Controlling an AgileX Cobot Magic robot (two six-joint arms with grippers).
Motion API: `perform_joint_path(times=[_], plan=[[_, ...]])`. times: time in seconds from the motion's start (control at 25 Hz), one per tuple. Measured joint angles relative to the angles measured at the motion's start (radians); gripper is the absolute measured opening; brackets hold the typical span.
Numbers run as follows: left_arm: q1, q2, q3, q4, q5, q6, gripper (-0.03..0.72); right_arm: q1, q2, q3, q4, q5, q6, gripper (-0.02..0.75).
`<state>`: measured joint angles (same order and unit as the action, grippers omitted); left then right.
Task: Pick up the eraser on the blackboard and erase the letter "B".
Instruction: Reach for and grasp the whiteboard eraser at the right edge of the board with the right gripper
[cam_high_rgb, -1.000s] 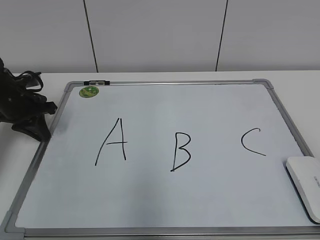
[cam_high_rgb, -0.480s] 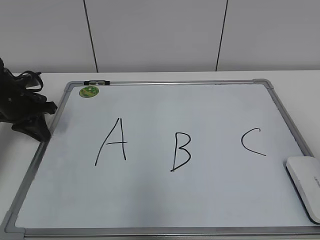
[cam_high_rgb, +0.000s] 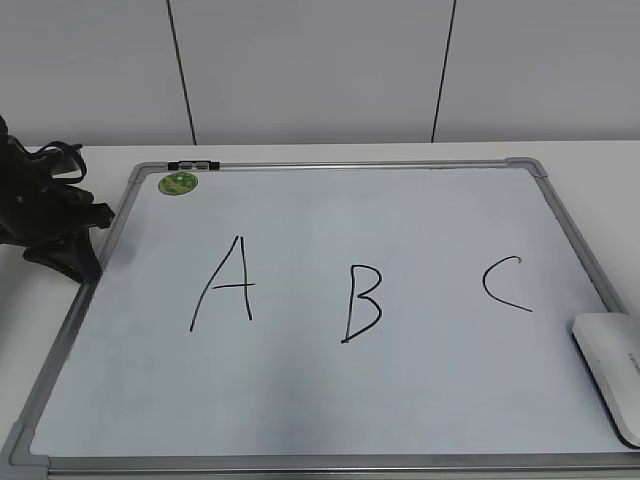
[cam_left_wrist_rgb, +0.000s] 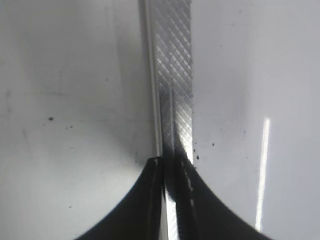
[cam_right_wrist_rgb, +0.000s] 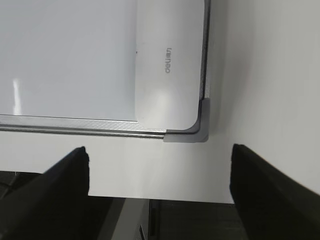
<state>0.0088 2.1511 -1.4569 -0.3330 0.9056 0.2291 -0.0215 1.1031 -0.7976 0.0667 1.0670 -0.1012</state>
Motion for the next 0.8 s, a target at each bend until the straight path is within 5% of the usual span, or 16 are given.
perform_joint_path(times=[0.8], plan=[[0.000, 0.000, 0.000, -0.002, 0.000, 0.000, 0.034, 0.000, 0.413, -0.005, -0.012, -0.279, -0.039, 0.662]])
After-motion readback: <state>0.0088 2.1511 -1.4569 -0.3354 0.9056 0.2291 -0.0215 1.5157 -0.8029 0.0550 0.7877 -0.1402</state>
